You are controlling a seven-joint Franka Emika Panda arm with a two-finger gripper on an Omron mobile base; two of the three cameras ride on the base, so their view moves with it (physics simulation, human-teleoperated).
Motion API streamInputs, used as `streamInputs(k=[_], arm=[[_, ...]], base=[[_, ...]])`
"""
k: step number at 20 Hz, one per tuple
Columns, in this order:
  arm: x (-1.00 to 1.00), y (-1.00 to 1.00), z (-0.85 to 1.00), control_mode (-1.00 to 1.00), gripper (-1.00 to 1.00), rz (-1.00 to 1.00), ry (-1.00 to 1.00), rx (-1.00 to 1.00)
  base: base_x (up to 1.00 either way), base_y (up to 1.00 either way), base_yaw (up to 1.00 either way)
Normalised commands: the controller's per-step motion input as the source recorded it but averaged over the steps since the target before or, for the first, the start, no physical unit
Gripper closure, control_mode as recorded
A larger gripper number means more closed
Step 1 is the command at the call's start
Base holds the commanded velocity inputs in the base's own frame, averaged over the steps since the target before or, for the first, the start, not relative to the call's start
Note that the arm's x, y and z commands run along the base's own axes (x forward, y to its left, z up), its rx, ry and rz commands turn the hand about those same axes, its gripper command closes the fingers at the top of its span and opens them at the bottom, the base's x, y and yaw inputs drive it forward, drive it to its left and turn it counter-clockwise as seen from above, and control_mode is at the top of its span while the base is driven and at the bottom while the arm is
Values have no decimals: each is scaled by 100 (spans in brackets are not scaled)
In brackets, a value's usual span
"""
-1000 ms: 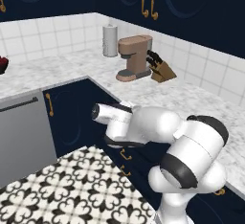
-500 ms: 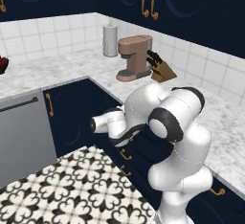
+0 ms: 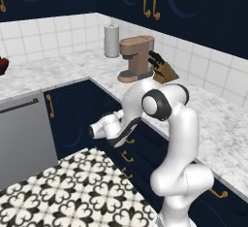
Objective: Take a straw from the drawer in front and place it inside the glass cup on the dining counter.
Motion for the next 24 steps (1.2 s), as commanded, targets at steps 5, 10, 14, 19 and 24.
streamInputs(k=[5, 10, 14, 19, 24], arm=[[76, 0, -35, -100, -100, 0, 0, -4], [71, -3, -34, -100, -100, 0, 0, -2], [64, -24, -40, -100, -100, 0, 0, -2], [54, -31, -39, -100, -100, 0, 0, 0], [55, -12, -40, -100, -100, 0, 1, 0]], base=[[0, 0, 0], [0, 0, 0], [0, 0, 0], [0, 0, 0], [0, 0, 0]])
